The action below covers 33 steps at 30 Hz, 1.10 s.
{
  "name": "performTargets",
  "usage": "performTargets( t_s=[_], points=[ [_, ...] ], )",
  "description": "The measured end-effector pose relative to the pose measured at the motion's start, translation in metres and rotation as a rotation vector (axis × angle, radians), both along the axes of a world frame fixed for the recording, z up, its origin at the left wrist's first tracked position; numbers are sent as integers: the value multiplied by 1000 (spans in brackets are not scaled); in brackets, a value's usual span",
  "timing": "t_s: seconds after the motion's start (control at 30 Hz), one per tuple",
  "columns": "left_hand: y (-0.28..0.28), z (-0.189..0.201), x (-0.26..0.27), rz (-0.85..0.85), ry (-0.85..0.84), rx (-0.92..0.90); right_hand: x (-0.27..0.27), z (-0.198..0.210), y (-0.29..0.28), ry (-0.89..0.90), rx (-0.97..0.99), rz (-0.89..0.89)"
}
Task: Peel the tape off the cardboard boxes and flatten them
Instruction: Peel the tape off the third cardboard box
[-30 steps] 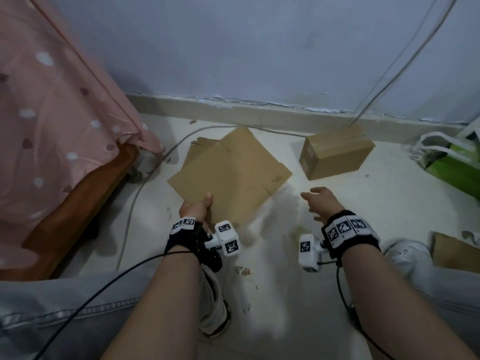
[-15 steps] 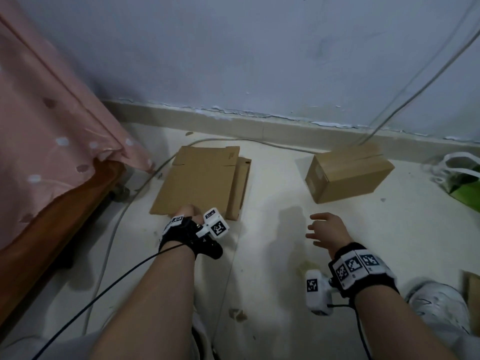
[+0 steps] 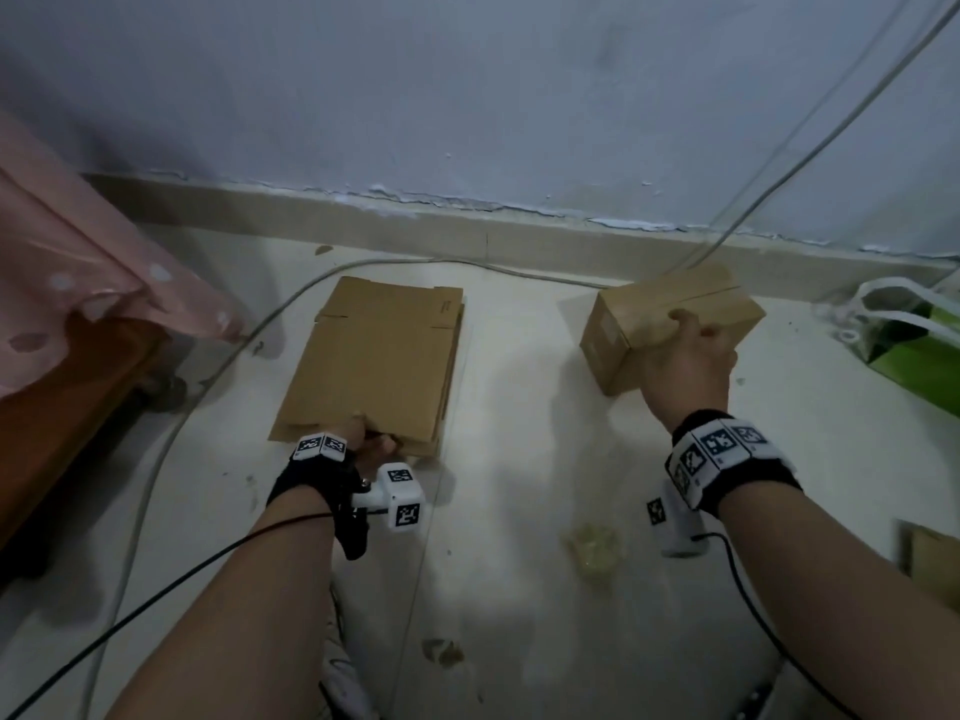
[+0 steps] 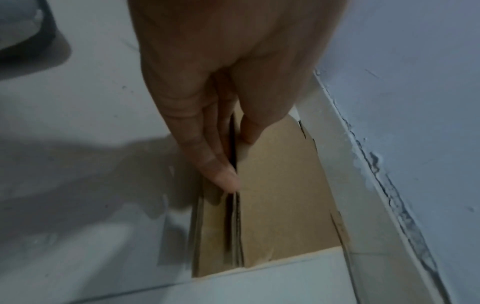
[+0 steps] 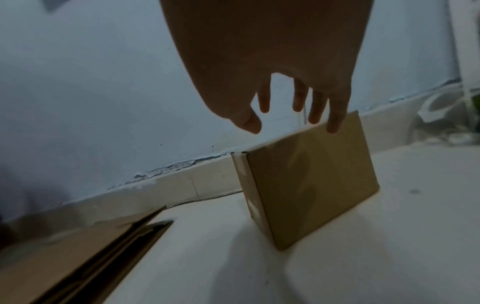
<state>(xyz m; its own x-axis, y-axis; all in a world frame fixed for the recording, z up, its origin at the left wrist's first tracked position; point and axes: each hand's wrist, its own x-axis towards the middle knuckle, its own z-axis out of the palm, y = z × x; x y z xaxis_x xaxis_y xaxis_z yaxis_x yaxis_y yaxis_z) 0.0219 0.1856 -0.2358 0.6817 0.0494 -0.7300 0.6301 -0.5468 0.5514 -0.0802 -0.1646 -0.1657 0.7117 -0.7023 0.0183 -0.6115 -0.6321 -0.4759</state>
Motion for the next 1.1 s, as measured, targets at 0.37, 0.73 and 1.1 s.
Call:
performTargets(
  t_s=[0.37,0.73,1.1],
  points=[
    [-27,13,-24,354,105,-197,54,4,-22,677,-186,483],
    [-72,37,-30,266,77,-242,54,-2,11,517,-355,523],
    [-82,71,-48,311,127,-416,24,34,25,373,18,464]
  ],
)
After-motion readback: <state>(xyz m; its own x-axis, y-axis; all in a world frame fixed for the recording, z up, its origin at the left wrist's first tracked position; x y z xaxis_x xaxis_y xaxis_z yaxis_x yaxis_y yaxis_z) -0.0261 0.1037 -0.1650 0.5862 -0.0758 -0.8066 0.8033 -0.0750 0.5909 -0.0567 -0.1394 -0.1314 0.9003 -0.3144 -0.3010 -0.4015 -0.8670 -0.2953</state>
